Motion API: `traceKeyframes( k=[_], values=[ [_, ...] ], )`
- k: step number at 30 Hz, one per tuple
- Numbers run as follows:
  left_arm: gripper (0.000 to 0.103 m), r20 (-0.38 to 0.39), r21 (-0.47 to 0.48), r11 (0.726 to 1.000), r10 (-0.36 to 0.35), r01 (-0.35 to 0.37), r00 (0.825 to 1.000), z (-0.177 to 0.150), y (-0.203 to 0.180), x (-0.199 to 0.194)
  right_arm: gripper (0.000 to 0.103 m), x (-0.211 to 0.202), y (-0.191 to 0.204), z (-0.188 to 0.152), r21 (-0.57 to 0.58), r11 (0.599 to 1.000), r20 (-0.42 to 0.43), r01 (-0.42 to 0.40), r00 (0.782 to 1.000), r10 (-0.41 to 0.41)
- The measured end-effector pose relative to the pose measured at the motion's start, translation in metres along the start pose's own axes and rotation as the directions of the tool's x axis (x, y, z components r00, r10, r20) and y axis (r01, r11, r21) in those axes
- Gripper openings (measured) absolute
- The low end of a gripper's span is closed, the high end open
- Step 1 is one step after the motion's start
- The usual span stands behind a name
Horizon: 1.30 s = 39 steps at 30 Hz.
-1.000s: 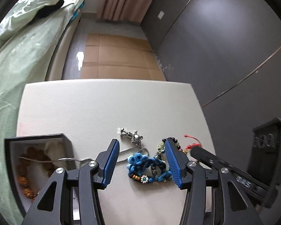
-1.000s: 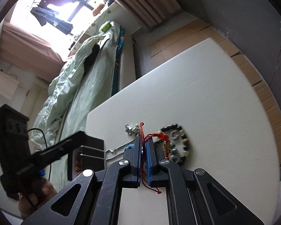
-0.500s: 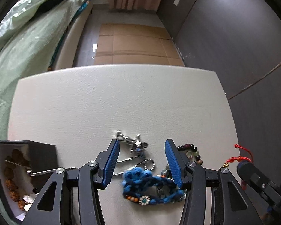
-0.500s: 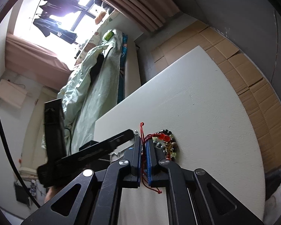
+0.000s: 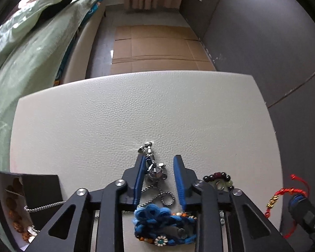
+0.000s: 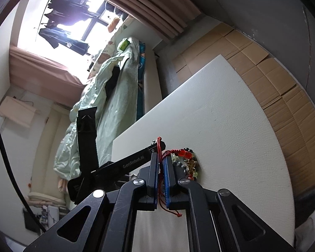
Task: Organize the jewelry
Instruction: 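Lift the red string bracelet with the right tool while the left tool reaches the silver pendant chain, then lift the silver pendant chain with the left tool while the right tool carries the red bracelet to the box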
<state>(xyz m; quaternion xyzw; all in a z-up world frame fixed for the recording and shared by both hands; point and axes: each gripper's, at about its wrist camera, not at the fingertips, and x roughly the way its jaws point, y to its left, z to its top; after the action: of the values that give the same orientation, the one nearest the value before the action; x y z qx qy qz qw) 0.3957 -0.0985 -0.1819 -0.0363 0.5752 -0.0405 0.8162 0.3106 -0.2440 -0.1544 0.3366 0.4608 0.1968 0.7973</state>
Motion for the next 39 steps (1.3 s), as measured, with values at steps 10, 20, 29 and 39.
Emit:
traceKeyframes(
  k=[10,20,29,39],
  values=[
    [0.010,0.051,-0.008,0.997,-0.082,0.083,0.995,-0.003,0.019,-0.031,0.006,-0.001,0.010,-0.002,-0.008,1.000,0.001,0.011,1.000,-0.011],
    [0.010,0.213,-0.006,0.989,-0.146,0.150,0.966,0.002,0.055,-0.127,0.006,0.006,0.029,-0.007,-0.042,0.999,-0.004,0.007,1.000,-0.007],
    [0.010,0.354,0.007,0.985,-0.166,0.175,0.920,0.000,0.080,-0.216,0.006,0.013,0.054,-0.015,-0.077,0.997,0.004,-0.027,1.000,0.027],
    [0.009,0.469,-0.001,0.987,-0.139,0.158,0.872,-0.009,0.116,-0.281,0.006,0.019,0.095,-0.029,-0.156,0.984,0.026,-0.085,0.996,0.090]
  ],
)
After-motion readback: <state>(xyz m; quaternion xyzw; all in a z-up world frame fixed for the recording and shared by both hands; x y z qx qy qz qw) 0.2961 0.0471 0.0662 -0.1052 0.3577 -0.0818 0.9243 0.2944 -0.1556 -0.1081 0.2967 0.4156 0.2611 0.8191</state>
